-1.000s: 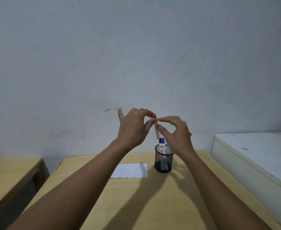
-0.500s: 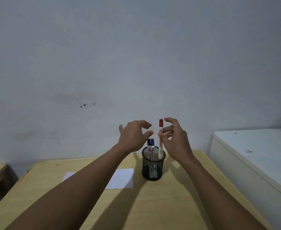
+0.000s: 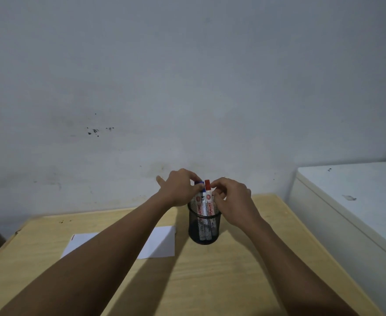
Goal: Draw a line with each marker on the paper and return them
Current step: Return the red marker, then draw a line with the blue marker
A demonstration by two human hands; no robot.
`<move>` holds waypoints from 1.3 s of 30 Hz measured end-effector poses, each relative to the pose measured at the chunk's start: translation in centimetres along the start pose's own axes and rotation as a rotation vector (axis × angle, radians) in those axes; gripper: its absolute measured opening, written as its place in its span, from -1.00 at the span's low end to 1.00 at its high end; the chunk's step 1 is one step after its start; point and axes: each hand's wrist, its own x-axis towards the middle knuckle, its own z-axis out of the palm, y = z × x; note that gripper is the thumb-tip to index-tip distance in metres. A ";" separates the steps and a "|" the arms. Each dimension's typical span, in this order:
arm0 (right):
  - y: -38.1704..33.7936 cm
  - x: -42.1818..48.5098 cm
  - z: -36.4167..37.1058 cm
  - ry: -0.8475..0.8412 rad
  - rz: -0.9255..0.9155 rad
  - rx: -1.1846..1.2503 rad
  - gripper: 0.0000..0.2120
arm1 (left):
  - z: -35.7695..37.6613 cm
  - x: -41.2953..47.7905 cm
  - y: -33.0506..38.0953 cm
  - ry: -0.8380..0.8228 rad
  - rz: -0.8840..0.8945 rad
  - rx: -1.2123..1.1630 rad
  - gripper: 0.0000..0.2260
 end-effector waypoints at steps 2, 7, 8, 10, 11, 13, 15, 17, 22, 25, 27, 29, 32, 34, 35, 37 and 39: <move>0.1 0.0 0.1 0.007 0.000 0.010 -0.84 | 0.0 0.2 0.0 0.017 -0.002 -0.056 -0.77; -0.1 -0.2 -0.4 0.073 0.041 0.070 -0.78 | -1.0 0.1 1.1 0.055 0.029 -0.166 -0.75; -0.1 -0.3 -0.6 0.102 0.047 0.093 -0.77 | -1.4 0.1 1.3 0.073 0.044 -0.160 -0.76; -0.4 -0.3 -1.0 0.158 0.039 0.164 -0.80 | -2.4 0.0 1.6 0.115 0.068 -0.182 -0.78; -0.7 -0.2 -1.2 0.177 0.031 0.203 -0.84 | -3.0 -0.1 1.9 0.141 0.079 -0.200 -0.79; -1.6 -0.2 -1.8 0.166 0.023 0.259 -0.86 | -4.4 -0.5 2.5 0.190 0.099 -0.240 -0.79; -2.6 -0.3 -2.5 0.082 0.034 0.298 -0.73 | -5.8 -0.9 2.9 0.225 0.119 -0.338 -0.79; -3.9 -0.7 -3.4 -0.027 0.048 0.353 -0.69 | -7.6 -1.8 3.4 0.264 0.121 -0.471 -0.79; -6.8 -1.8 -5.3 0.022 0.141 0.929 -0.86 | -12.0 -4.8 3.0 0.275 0.102 -0.768 -0.85; -9.2 -2.2 -5.8 0.032 0.219 1.343 -0.95 | -13.6 -7.2 1.3 0.200 0.167 -0.705 -0.81; -11.2 -2.5 -5.5 -0.002 0.189 1.334 -0.94 | -14.2 -8.7 0.4 0.186 0.200 -0.623 -0.80; -13.2 -2.9 -4.8 -0.040 0.125 1.186 -0.90 | -14.8 -10.0 -0.2 0.215 0.227 -0.495 -0.79; -15.6 -3.6 -3.9 -0.048 0.089 1.081 -0.82 | -15.9 -11.6 -1.6 0.305 0.261 -0.200 -0.75; -16.9 -4.0 -3.3 -0.065 0.068 1.052 -0.79 | -16.9 -12.7 -2.7 0.349 0.295 -0.044 -0.78; -17.5 -4.2 -2.9 -0.080 0.058 1.041 -0.79 | -17.3 -13.3 -3.1 0.362 0.313 0.002 -0.80; -18.7 -4.4 -2.0 -0.109 0.046 1.040 -0.78 | -18.1 -14.3 -4.1 0.371 0.339 0.075 -0.78; -19.9 -4.6 -0.9 -0.148 0.036 1.039 -0.79 | -19.0 -15.0 -5.4 0.332 0.337 0.101 -0.74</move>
